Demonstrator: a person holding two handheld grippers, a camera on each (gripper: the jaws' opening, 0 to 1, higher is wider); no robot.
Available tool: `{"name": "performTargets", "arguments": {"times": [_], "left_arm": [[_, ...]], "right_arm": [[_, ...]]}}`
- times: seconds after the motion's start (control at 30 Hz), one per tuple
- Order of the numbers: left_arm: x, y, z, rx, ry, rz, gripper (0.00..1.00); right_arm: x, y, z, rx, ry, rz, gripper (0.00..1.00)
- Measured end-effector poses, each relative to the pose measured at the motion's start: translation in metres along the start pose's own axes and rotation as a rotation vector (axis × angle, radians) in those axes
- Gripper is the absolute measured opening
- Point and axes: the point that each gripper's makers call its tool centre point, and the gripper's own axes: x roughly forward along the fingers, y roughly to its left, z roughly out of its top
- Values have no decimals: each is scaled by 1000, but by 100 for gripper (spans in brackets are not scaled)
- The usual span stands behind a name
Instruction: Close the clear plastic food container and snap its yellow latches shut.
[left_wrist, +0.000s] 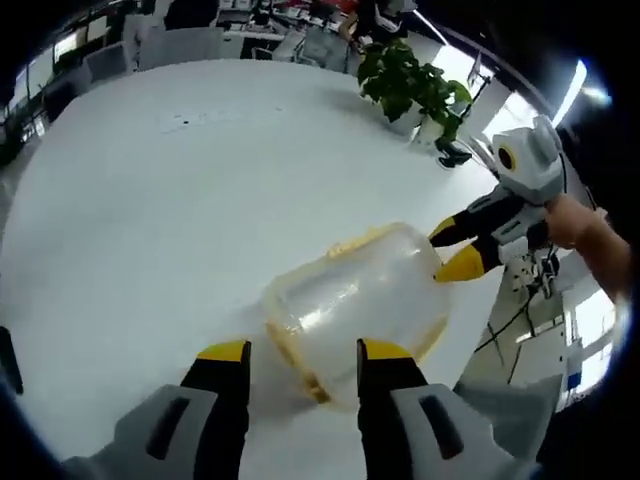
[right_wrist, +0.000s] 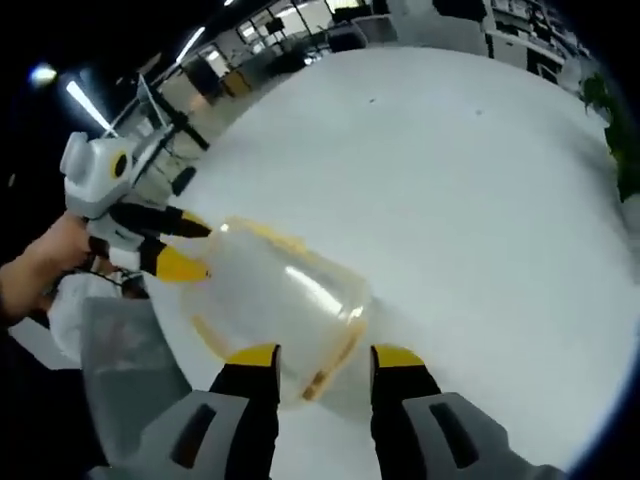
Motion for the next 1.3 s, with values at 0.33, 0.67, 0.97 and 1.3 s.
{"name": "performTargets", "arguments": {"times": [0.33,0.67,0.97,1.3], "left_arm": [[-8,-8,9,89,-13,-4,40],[-14,-22,12,255,-29,-97,40],[-10,-36,19,405,-57,-151,39],[-6,-39,22,492,-45,-169,39]], "right_arm": [[-2,5,7,-249,10,-54,30],[-12,1,10,-346,-9,-31,27],[-12,8,18,-400,-27,36,27],[-6,17,26,-449,-24,87,24]]}}
